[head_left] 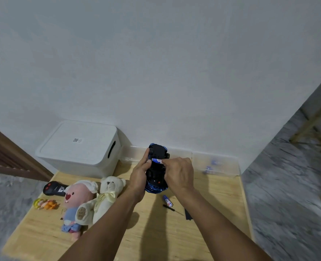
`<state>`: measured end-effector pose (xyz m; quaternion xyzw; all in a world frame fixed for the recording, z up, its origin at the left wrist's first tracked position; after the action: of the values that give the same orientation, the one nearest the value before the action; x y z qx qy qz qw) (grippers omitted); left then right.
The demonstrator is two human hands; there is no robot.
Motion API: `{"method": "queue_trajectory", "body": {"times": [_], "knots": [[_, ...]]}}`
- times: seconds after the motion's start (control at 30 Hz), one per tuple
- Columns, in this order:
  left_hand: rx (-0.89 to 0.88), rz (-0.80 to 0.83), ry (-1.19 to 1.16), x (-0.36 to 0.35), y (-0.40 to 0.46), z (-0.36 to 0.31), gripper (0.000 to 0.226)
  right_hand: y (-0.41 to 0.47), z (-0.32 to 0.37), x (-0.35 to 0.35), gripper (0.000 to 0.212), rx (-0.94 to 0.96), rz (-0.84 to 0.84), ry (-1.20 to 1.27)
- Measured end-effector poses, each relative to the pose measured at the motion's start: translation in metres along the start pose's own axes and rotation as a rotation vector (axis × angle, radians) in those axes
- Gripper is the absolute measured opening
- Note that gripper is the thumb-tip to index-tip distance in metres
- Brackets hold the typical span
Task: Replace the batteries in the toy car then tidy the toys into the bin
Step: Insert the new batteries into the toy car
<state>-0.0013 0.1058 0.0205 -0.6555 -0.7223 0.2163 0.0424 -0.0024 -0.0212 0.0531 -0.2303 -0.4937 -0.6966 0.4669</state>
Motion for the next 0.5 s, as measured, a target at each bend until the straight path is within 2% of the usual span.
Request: {"method": "queue_trajectory", "body": {"times": [0.07,0.17,0.23,0.3,0.37,0.5], "knots": [[0.0,-0.017,-0.006,0.0,0.001,-0.001,0.044,-0.002,0.006,0.004,0.031,0.058,0.023,-0.107],[-0.007,-0.02,-0.003,-0.001,0.001,-0.003,0.046,-0.01,0.01,0.004,0.035,0.07,0.031,-0.118],[0.004,-0.04,-0.015,0.0,0.0,-0.001,0.046,-0.016,0.007,0.0,0.047,-0.03,0.094,-0.041],[0.012,-0.056,-0.013,0.003,-0.001,0.002,0.044,-0.019,0.001,-0.005,0.058,-0.214,0.224,0.079],[0.02,-0.067,-0.005,0.004,-0.003,0.005,0.044,-0.019,-0.007,-0.011,0.058,-0.376,0.312,0.212],[0.054,-0.067,-0.029,0.006,-0.002,0.013,0.044,-0.022,-0.017,-0.017,0.049,-0.577,0.299,0.465]]}}
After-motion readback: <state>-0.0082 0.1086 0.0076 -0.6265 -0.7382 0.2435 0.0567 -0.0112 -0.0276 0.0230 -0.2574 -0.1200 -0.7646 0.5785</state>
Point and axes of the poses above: each hand's wrist, its own y-axis towards the middle knuckle, its own x-axis out of the back of the hand, z = x × y, the point moved 4 cm from there along y, towards the middle knuckle, and after that the axes turned 7 degrees about -z, right-handed, at the moved point
